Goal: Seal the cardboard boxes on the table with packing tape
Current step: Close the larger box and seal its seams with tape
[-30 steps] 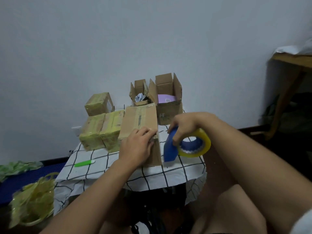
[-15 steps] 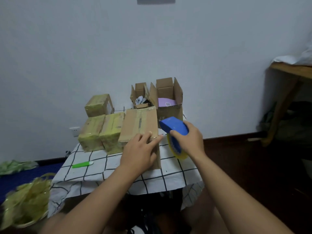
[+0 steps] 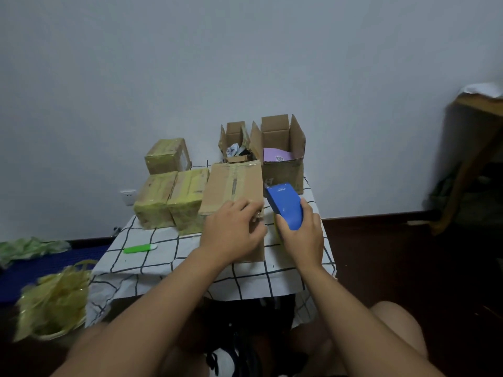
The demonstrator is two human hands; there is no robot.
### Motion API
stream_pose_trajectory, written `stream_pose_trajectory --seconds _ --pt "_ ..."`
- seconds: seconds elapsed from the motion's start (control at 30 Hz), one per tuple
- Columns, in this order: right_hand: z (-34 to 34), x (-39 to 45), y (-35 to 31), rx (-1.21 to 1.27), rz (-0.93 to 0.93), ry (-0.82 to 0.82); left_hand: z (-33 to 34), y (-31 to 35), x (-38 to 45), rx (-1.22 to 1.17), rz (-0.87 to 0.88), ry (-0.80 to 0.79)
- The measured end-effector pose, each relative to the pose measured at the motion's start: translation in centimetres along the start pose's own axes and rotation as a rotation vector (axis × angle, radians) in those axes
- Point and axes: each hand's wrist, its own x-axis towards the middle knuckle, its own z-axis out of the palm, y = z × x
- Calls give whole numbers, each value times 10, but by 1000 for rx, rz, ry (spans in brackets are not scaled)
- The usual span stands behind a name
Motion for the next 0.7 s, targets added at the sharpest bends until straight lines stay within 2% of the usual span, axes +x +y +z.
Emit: stream_pose_trajectory --seconds 0.13,0.23,0.5,0.7 --pt "-2 -1 0 -18 -1 -11 -8 -14 19 -252 -107 -108" --pt "-3 -1 1 -20 -2 -14 -4 -13 28 -374 -187 -87" --pt "-1 -2 7 -15 -35 13 11 -16 15 -401 -110 37" --pt "1 -3 9 -9 -44 21 20 -18 11 -233 -18 110"
